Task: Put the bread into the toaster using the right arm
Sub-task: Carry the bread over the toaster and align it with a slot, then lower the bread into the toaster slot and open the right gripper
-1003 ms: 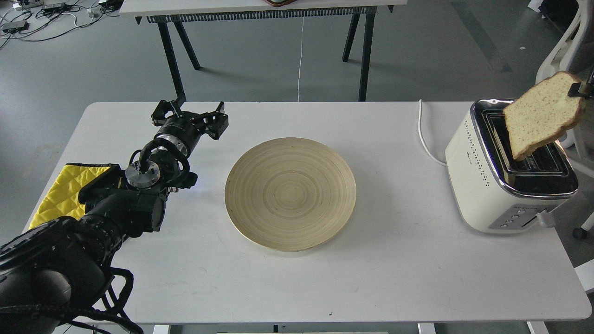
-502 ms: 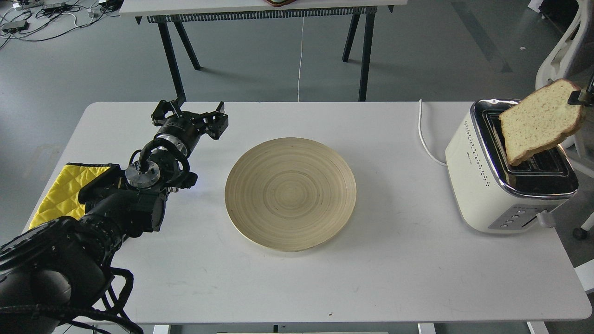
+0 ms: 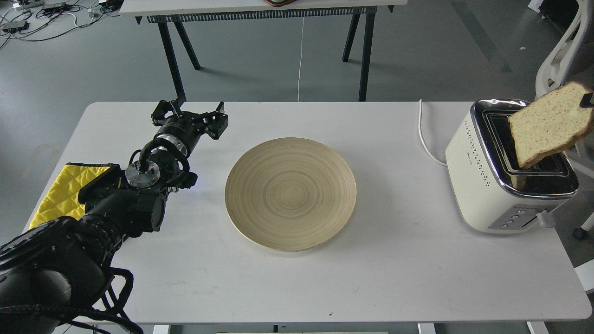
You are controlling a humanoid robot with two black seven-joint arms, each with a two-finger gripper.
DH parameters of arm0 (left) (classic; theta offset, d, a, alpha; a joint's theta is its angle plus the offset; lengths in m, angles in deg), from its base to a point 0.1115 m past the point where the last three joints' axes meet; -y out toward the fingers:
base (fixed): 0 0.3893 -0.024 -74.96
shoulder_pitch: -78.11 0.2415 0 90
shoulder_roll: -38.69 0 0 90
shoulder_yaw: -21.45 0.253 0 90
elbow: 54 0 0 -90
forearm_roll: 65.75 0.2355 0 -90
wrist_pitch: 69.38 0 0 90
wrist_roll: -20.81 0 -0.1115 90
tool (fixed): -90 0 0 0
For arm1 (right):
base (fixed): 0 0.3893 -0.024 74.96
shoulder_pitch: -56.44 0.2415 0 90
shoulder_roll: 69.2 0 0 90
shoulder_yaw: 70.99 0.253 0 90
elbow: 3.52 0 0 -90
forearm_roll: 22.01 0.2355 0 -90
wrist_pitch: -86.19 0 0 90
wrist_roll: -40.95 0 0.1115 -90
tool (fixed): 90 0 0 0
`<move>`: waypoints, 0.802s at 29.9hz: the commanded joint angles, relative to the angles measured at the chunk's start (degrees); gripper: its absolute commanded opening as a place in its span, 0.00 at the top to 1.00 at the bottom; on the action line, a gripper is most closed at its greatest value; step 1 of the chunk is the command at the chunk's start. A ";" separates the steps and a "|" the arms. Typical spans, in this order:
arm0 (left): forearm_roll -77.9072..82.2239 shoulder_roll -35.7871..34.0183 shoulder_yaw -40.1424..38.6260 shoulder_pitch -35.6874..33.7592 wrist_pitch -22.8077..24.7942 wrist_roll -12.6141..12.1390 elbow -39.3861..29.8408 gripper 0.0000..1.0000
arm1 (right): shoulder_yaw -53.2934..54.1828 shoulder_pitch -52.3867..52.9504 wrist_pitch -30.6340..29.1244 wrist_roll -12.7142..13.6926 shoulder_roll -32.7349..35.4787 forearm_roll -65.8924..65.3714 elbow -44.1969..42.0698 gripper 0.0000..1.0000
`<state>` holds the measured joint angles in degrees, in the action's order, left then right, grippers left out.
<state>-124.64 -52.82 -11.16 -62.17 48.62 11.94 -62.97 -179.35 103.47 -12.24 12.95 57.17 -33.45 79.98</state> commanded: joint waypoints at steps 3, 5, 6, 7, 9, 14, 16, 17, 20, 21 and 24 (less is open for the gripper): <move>0.00 0.01 0.00 0.00 0.00 -0.01 0.00 0.00 | 0.70 -0.61 0.17 0.00 -0.07 0.01 0.08 0.99; 0.00 0.01 0.00 0.01 0.00 -0.01 0.00 0.00 | 1.23 -1.84 0.61 0.00 -0.07 0.01 0.08 0.99; 0.00 0.01 0.00 -0.08 0.00 -0.01 0.00 0.00 | 1.84 -2.72 1.31 0.00 -0.07 0.10 0.08 0.99; 0.00 0.01 0.00 0.00 0.00 -0.01 0.00 0.00 | 2.54 -3.42 1.93 0.00 -0.07 0.10 0.08 0.99; 0.00 0.01 0.00 0.00 0.00 -0.01 0.00 0.00 | 3.77 -4.83 2.98 0.00 -0.07 0.27 0.08 0.99; 0.00 0.01 0.00 0.01 0.00 -0.01 0.00 0.00 | 4.83 -5.80 3.25 0.00 -0.16 0.36 0.00 0.99; 0.00 0.01 0.00 -0.08 0.00 -0.01 0.00 0.00 | 5.53 -6.50 3.34 0.00 -0.16 0.36 -0.09 0.99; 0.00 0.01 0.00 -0.08 0.00 -0.01 0.00 0.00 | 5.80 -6.94 3.34 0.00 -0.16 0.45 -0.09 0.98; 0.00 0.01 0.00 -0.08 0.00 -0.01 0.00 0.00 | 6.50 -7.30 3.43 0.00 -0.07 0.80 -0.09 0.80; 0.00 0.01 0.00 0.00 0.00 -0.01 0.00 0.00 | 6.59 -7.47 3.43 0.00 -0.07 0.80 -0.09 0.69; 0.00 0.01 0.00 -0.08 0.00 -0.01 0.00 0.00 | 6.85 -7.82 3.60 0.00 0.10 0.89 -0.18 0.50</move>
<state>-124.64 -52.81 -11.16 -62.25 48.62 11.93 -62.97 -172.79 95.91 -8.82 12.95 57.10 -32.67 79.88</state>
